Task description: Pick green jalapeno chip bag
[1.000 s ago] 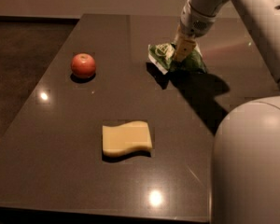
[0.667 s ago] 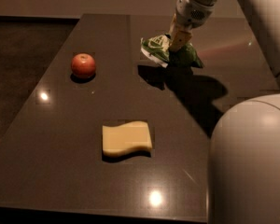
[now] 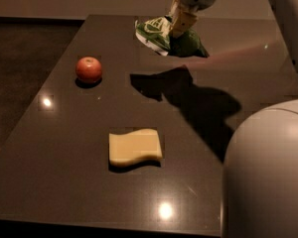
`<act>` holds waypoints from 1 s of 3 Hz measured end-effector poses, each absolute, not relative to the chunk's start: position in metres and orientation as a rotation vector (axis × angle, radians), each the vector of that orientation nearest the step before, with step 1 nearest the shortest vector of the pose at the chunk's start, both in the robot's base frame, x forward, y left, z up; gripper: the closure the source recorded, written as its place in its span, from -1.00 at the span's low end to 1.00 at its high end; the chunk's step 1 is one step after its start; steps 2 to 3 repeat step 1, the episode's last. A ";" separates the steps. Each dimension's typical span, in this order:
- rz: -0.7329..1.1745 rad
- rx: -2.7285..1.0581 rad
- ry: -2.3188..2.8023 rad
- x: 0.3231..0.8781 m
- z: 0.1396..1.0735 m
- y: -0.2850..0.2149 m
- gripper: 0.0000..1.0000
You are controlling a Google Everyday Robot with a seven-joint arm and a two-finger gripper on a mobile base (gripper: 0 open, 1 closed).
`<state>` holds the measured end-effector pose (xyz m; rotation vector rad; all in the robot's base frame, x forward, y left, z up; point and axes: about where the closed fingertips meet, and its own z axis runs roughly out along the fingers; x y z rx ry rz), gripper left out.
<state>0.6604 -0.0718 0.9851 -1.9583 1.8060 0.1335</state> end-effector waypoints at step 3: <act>0.126 -1.943 1.785 0.664 0.989 -0.066 1.00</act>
Offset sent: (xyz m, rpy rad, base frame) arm 0.0000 0.0000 0.0000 0.0000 0.0000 0.0000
